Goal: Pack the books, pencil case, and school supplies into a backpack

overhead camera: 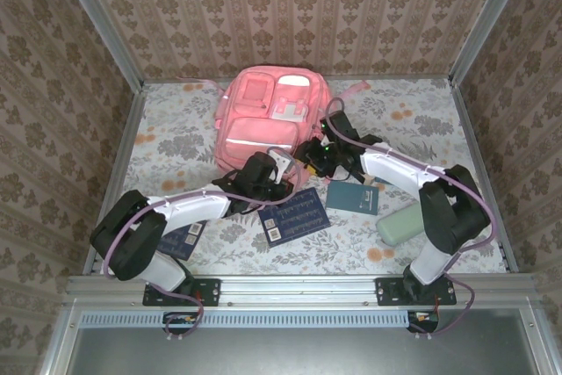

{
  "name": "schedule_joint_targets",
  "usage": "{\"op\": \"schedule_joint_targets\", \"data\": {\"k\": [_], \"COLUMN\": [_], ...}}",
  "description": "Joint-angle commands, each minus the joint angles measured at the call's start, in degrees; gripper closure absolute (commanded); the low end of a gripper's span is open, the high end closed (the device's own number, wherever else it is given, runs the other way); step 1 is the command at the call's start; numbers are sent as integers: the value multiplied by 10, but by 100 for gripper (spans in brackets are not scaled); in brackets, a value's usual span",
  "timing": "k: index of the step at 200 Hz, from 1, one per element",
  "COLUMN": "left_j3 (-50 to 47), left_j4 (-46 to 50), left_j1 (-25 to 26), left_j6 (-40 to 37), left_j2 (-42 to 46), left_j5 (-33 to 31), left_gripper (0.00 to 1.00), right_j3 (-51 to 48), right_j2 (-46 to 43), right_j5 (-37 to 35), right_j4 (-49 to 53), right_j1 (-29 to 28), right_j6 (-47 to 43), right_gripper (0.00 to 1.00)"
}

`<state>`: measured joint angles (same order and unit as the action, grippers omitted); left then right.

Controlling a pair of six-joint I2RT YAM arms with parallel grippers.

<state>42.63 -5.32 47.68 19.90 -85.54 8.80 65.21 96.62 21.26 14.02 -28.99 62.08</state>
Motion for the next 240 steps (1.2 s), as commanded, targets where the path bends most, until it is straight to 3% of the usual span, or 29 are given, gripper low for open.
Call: {"op": "schedule_joint_targets", "data": {"k": [1,18,35,51,97,153,196,240], "left_j3": [26,27,31,37,49,31,75,123], "left_j4": [-4,0,12,35,163,262,283,260], "left_j1": [13,17,18,17,-22,-148,-234,-232], "left_j6": [-6,-7,-9,-11,-13,-48,-88,-104], "left_j2": [1,0,0,0,11,60,11,-35], "left_j5": [13,8,3,-9,-43,-38,-34,20], "left_gripper": [100,100,100,100,100,100,100,100], "right_j3": [23,26,26,25,18,28,72,145], "right_j2": [22,31,36,34,-3,-27,-8,31], "right_j5": [-5,-9,-13,-24,-57,-51,-47,-29], "right_j4": [-4,6,18,32,60,88,116,140], "right_j1": [-9,-12,-12,-9,31,101,148,176], "right_j6": [33,36,38,33,-11,-70,-118,-169], "right_gripper": [53,59,76,100,100,100,100,100]}}
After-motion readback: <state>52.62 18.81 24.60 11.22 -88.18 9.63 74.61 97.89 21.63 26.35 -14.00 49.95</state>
